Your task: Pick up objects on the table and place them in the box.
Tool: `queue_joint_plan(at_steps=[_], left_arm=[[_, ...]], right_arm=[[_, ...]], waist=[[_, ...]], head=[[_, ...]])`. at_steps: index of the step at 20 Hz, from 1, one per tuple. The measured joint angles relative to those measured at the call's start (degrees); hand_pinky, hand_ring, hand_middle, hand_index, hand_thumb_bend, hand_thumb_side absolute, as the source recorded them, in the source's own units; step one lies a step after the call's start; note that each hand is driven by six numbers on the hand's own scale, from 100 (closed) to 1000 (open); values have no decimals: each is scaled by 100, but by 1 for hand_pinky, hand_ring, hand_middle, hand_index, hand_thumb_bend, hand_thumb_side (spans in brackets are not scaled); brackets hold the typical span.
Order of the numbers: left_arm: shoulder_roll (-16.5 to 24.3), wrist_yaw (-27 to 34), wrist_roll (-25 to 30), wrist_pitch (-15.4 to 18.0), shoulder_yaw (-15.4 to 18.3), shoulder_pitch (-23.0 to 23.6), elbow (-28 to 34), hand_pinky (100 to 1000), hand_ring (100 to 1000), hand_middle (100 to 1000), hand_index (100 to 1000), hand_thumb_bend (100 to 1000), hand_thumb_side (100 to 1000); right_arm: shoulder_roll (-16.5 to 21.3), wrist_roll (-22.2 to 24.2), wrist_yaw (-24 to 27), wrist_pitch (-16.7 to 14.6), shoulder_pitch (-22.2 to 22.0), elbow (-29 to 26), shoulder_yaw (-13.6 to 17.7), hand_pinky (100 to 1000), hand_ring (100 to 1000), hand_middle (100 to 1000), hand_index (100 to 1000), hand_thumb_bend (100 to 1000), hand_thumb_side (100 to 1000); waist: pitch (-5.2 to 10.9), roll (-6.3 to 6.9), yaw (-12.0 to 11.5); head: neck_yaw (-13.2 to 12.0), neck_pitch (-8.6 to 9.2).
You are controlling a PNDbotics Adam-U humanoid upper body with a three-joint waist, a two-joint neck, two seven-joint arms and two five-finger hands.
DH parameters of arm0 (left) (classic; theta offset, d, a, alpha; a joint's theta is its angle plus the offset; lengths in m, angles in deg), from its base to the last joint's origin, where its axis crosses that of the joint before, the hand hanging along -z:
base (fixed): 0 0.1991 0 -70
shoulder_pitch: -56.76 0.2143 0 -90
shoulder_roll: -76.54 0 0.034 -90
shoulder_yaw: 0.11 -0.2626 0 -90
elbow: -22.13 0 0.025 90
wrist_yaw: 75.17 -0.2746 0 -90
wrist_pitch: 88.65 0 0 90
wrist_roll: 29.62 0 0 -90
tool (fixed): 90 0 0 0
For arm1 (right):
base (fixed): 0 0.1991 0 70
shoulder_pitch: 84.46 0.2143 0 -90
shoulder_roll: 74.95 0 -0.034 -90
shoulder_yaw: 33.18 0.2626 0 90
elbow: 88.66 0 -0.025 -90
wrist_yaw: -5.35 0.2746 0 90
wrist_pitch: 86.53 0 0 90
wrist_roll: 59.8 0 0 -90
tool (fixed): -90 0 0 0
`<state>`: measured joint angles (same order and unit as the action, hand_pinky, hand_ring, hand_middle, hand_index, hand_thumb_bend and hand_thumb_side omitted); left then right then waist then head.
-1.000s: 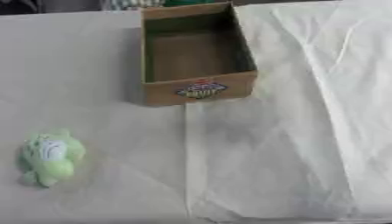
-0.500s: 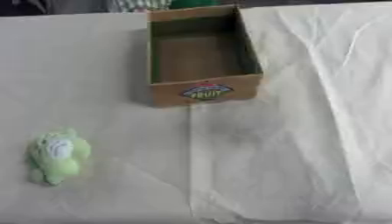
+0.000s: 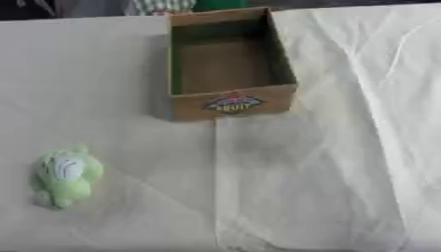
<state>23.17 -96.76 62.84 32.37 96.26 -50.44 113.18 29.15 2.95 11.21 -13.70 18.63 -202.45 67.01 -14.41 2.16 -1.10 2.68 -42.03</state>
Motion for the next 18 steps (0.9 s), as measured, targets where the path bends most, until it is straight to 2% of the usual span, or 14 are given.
queue_joint_plan(at_steps=[5,12,16,18], left_arm=[[250,61,355,67,-556,-234,-112,652,710,701,900,388,830],[254,96,933,29,-1120,-703,-178,660,721,716,918,383,817],[149,81,1153,-93,-1319,-1027,-178,665,749,751,974,416,850],[71,60,1183,-174,-1384,-1190,-177,667,767,765,979,439,901]], right_arm=[[0,31,8,22,35,0,-29,840,717,744,883,100,515],[0,63,31,19,54,0,-33,840,717,744,883,100,514],[0,78,34,32,54,0,-35,839,716,744,882,100,514],[0,80,35,33,54,0,-41,840,716,744,882,100,514]], waist=[[11,31,25],[29,41,46],[35,44,52],[45,44,52]], head=[[-8,22],[-56,34],[-83,34],[-92,34]])
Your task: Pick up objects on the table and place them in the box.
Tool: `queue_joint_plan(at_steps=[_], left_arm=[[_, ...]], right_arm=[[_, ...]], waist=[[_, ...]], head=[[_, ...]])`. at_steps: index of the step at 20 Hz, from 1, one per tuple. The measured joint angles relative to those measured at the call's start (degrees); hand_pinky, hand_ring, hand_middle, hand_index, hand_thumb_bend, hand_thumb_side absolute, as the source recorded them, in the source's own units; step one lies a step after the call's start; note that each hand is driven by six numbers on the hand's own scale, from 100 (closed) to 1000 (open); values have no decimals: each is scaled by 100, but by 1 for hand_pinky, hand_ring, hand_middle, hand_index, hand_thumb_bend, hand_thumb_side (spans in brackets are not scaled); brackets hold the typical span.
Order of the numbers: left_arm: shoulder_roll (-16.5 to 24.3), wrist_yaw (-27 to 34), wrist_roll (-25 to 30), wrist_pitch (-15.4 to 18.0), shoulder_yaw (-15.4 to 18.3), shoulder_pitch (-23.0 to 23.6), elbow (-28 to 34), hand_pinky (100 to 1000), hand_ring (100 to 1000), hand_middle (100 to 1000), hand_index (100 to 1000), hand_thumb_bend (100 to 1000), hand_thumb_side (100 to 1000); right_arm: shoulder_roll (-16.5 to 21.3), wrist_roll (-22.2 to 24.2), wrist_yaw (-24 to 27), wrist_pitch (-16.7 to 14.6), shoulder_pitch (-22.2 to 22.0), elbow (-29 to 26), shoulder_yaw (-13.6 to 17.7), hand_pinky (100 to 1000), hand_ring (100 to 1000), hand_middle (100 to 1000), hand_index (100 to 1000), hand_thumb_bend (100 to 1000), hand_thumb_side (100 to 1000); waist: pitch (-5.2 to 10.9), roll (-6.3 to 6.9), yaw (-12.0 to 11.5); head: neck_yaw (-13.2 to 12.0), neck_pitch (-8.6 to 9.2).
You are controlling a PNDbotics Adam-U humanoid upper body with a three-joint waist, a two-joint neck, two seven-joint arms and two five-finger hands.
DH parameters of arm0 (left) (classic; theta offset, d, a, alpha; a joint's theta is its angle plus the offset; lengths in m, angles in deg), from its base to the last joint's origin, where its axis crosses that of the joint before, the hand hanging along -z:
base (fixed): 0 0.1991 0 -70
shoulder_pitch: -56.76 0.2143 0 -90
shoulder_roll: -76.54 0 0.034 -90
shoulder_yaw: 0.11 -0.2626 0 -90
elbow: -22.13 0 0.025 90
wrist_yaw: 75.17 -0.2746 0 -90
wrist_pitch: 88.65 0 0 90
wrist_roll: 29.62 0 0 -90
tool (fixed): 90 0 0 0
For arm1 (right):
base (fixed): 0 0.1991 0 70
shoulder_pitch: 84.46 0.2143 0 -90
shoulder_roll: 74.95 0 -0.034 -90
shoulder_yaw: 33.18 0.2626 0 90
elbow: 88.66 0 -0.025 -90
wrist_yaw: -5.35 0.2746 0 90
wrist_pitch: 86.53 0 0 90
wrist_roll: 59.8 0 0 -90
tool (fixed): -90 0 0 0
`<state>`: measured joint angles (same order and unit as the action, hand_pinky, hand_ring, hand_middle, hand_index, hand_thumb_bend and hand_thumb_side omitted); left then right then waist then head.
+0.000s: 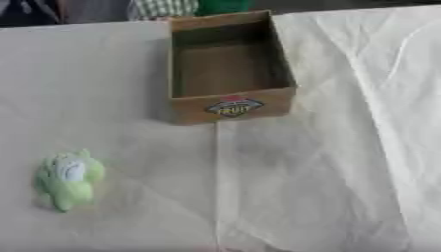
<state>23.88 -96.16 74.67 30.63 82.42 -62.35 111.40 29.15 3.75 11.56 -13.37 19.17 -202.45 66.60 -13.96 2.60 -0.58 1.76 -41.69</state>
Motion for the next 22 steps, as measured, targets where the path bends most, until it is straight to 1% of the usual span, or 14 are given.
queue_joint_plan(at_steps=[3,6,9,10,11,12,13,14,16,19,21,22], left_arm=[[-135,-19,-86,-149,-65,-236,3,667,776,770,977,462,934],[-261,-59,-155,-239,-153,-432,7,667,777,771,977,471,929],[-328,-94,-170,-263,-201,-479,7,667,777,771,977,471,929],[-342,-105,-171,-265,-217,-480,7,707,809,800,987,477,804],[-342,-126,-161,-256,-244,-474,8,712,814,804,988,478,793],[-342,-164,-128,-224,-306,-465,7,717,820,808,986,481,770],[-343,-222,-77,-173,-401,-465,-3,718,821,808,986,480,765],[-345,-292,-12,-108,-513,-470,-38,718,822,808,981,469,751],[-367,-435,135,38,-758,-535,-187,716,824,810,979,482,752],[-502,-688,382,221,-1085,-762,-437,716,826,809,979,514,755],[-600,-827,558,304,-1189,-831,-547,716,819,785,972,521,748],[-642,-874,649,337,-1218,-848,-584,716,818,783,964,550,736]], right_arm=[[0,3,2,3,-1,0,-24,839,716,744,882,100,513],[0,10,11,8,-1,0,-27,839,716,744,882,100,513],[0,13,17,11,-1,0,-27,839,716,744,882,100,513],[0,13,18,11,-1,0,-27,840,716,744,882,100,514],[0,18,20,13,6,0,-33,840,716,744,882,100,514],[0,28,27,16,25,0,-46,840,716,743,882,100,513],[0,36,38,15,32,0,-59,840,716,743,882,100,512],[0,44,44,17,36,0,-63,840,716,743,882,100,513],[0,58,46,19,43,0,-64,840,716,743,882,100,514],[0,67,46,25,39,0,-65,840,716,743,882,100,514],[0,67,46,25,26,0,-64,839,716,743,882,100,515],[0,67,46,25,14,0,-64,839,716,743,882,100,516]], waist=[[22,-6,-11],[24,-8,-15],[24,-8,-17],[25,-7,-16],[25,-2,11],[25,6,57],[25,14,85],[25,23,84],[26,22,60],[52,6,40],[55,6,18],[56,3,18]], head=[[-12,0],[-16,0],[-16,0],[-18,0],[-34,1],[-56,1],[-68,2],[-74,2],[-80,2],[-74,2],[-64,2],[-62,1]])
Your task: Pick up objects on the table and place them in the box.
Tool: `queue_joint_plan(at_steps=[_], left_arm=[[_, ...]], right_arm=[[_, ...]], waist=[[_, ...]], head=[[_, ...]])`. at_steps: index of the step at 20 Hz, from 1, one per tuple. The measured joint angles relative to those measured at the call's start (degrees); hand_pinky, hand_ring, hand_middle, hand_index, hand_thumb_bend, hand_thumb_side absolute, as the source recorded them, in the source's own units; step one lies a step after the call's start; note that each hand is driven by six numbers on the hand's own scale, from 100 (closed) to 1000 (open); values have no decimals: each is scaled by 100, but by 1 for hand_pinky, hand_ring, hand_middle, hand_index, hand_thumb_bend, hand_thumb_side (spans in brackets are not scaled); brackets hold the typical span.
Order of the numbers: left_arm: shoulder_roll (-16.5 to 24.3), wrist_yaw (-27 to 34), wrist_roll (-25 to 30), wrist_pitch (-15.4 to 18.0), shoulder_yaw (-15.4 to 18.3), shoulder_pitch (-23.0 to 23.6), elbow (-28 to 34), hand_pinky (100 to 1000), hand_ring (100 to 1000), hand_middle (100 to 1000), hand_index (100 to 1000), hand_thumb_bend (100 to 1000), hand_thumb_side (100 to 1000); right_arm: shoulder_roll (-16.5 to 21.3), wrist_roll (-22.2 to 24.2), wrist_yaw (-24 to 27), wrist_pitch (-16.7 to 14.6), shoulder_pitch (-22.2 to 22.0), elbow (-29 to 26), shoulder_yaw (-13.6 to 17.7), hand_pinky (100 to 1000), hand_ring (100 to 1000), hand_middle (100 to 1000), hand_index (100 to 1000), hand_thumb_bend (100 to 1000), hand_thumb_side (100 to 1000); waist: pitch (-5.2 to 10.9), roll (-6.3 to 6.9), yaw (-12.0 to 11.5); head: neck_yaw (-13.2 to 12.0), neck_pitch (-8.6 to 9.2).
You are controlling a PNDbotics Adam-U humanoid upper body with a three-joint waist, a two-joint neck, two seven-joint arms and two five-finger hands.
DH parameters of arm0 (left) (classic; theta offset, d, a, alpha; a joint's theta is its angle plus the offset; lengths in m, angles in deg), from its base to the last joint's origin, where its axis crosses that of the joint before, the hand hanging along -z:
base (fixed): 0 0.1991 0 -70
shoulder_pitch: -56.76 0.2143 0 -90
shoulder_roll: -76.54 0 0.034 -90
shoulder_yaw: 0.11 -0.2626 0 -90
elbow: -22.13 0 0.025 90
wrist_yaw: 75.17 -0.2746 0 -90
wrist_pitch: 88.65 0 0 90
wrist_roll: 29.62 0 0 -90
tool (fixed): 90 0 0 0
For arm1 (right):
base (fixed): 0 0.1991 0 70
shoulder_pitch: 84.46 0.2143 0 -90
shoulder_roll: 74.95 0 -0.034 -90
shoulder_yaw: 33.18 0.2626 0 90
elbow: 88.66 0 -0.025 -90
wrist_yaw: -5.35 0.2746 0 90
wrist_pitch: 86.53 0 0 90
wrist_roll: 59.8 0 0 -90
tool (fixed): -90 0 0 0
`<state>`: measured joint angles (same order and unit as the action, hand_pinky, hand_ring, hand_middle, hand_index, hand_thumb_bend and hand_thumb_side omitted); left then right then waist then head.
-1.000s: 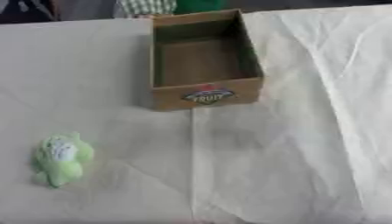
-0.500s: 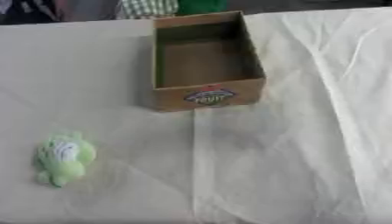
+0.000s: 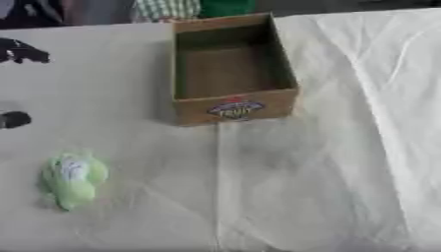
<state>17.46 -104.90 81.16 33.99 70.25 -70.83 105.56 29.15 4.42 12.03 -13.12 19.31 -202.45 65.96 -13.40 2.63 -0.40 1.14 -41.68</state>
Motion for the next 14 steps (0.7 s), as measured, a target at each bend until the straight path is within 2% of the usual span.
queue_joint_plan(at_steps=[3,4,8,10,14], left_arm=[[-92,-79,282,68,-34,-34,-55,718,822,784,954,598,679],[-105,-103,379,91,-37,-34,-57,726,831,793,965,616,633],[-105,-159,734,205,-72,-32,-57,750,843,808,989,680,551],[-108,-158,817,184,-98,-32,-57,761,844,809,997,640,520],[-181,-41,964,37,-132,-32,-86,785,847,822,1000,614,463]], right_arm=[[0,1,0,2,-19,0,0,840,716,743,882,100,515],[0,1,0,2,-19,0,0,839,716,743,882,100,515],[0,3,0,4,-20,0,0,840,716,743,882,100,515],[0,4,0,5,-20,0,-1,840,715,743,882,100,515],[0,4,0,6,-20,0,-2,839,715,743,881,100,516]], waist=[[2,-13,0],[2,-17,0],[8,-14,-5],[14,-14,-5],[17,-29,3]], head=[[3,-2],[4,-2],[7,-2],[19,-2],[51,-2]])
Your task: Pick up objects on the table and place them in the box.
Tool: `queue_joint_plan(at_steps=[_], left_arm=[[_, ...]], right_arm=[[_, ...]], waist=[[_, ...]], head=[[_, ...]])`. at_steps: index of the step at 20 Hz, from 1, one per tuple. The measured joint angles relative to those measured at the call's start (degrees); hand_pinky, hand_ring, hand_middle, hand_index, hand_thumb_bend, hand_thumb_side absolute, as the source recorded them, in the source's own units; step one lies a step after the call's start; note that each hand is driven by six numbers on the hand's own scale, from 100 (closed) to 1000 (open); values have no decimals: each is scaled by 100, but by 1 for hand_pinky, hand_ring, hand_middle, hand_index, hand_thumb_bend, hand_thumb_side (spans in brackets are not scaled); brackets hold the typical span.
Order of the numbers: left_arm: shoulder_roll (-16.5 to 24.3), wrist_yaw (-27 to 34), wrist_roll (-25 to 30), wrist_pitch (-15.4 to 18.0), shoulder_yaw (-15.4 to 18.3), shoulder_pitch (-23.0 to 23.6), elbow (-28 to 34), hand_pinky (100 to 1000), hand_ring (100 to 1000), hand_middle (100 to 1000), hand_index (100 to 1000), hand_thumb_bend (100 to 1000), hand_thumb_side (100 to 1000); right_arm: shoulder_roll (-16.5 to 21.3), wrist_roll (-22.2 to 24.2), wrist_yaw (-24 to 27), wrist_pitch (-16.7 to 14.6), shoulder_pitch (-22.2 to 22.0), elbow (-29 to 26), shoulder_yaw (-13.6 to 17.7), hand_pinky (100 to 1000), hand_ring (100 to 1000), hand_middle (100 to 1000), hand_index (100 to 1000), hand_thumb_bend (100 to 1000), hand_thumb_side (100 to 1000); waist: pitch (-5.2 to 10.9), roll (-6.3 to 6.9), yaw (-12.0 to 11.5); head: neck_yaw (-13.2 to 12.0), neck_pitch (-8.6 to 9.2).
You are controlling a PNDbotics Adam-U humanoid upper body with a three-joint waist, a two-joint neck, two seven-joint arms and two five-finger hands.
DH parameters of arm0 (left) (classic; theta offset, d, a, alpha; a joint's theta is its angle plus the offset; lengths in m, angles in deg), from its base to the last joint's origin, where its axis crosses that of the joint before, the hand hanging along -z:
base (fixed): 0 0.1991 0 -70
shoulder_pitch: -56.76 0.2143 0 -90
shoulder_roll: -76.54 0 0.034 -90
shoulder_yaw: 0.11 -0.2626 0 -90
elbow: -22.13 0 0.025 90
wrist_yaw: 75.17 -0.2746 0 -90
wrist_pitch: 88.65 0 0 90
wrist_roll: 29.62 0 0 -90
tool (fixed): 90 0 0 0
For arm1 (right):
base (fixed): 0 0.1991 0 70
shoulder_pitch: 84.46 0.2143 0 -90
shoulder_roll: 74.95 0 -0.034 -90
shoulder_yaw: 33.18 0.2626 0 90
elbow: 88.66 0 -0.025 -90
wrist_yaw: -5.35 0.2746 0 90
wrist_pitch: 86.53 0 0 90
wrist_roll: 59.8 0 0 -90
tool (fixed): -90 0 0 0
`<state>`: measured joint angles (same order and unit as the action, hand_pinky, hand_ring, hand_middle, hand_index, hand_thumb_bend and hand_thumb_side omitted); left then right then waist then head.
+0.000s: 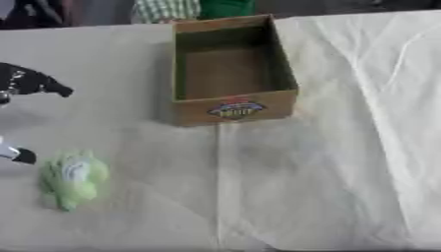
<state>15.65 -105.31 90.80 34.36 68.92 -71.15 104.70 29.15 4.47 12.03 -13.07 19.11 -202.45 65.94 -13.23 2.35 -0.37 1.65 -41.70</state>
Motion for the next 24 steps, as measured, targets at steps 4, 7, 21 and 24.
queue_joint_plan(at_steps=[4,7,21,24], left_arm=[[-27,213,185,-185,-47,3,-4,790,849,826,1000,583,454],[-50,367,336,-336,-47,1,0,787,845,819,1000,634,425],[-60,1472,1042,-1042,212,384,204,837,840,813,1000,797,425],[16,1728,1061,-1061,241,428,275,843,846,830,1000,738,383]], right_arm=[[0,0,0,0,-2,0,-1,839,715,743,881,100,516],[0,1,0,1,-4,0,-2,839,715,743,881,100,516],[0,4,15,4,-31,0,-29,838,714,743,880,100,518],[0,3,27,2,-18,0,-31,837,714,743,880,100,519]], waist=[[9,-10,12],[23,-12,10],[88,-38,-1],[88,-37,14]], head=[[3,-1],[3,-2],[54,-63],[51,-63]])
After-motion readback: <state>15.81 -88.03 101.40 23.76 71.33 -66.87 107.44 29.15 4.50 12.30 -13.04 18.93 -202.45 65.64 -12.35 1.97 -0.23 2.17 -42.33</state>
